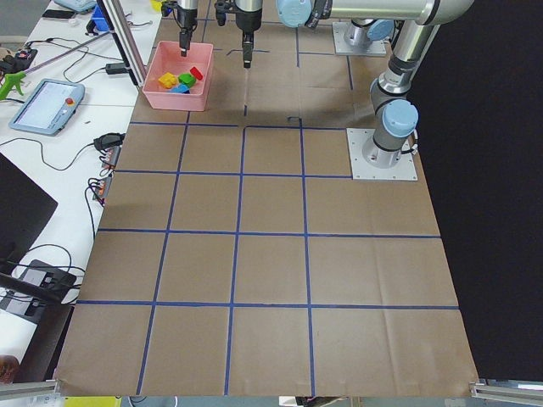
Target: Put all blocks into box
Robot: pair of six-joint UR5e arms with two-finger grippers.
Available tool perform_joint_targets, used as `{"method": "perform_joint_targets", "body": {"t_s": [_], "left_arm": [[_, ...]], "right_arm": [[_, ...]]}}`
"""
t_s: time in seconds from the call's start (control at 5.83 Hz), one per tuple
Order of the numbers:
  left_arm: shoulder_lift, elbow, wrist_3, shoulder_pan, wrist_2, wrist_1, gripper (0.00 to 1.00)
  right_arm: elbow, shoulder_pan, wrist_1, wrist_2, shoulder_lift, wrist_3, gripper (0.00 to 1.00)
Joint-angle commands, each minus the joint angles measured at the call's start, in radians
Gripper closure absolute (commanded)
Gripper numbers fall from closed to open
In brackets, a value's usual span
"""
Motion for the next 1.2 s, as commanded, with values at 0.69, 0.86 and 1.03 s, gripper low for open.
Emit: {"method": "perform_joint_targets", "body": {"t_s": [0.69, 0.86, 1.03], "left_arm": [[-0.01, 0.023, 0.059, 0.001, 0.043, -0.005, 0.0], [-0.01, 0.025, 0.068, 0.001, 0.041, -0.001, 0.0], [-0.012, 0.023, 0.068, 0.001, 0.034, -0.001, 0.0]], "right_arm": [[0.071, -0.117, 0.585, -0.168, -0.365, -0.364, 0.0], [0.214, -0.123, 0.577, -0.19, -0.494, -0.361, 0.01], [0.432, -0.144, 0.513, -0.189, -0.656, -0.361, 0.01]]}}
